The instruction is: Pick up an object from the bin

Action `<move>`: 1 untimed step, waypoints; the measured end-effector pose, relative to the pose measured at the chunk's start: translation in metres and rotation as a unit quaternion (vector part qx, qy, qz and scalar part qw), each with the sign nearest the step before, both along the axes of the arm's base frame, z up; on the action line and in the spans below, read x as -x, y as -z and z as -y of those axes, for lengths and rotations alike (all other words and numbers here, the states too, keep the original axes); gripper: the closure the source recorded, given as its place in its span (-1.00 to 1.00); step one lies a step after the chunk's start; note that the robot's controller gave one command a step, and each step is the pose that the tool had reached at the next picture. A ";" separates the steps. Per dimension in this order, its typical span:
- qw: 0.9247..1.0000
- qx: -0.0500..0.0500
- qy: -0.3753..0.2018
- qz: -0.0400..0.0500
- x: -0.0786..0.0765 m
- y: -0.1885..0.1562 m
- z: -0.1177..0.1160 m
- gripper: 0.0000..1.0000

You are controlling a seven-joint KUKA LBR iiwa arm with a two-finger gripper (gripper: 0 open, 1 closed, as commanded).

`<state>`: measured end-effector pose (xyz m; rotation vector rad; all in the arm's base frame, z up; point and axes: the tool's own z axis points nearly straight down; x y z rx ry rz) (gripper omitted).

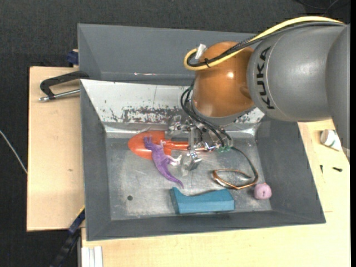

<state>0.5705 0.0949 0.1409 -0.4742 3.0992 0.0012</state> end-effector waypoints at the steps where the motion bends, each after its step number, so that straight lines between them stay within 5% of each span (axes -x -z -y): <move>1: 0.997 -0.001 -0.080 -0.002 0.000 0.003 0.036 -1.00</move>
Offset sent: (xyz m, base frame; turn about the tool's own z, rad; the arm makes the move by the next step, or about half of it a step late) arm 0.0157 -0.0359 -0.0709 -0.1613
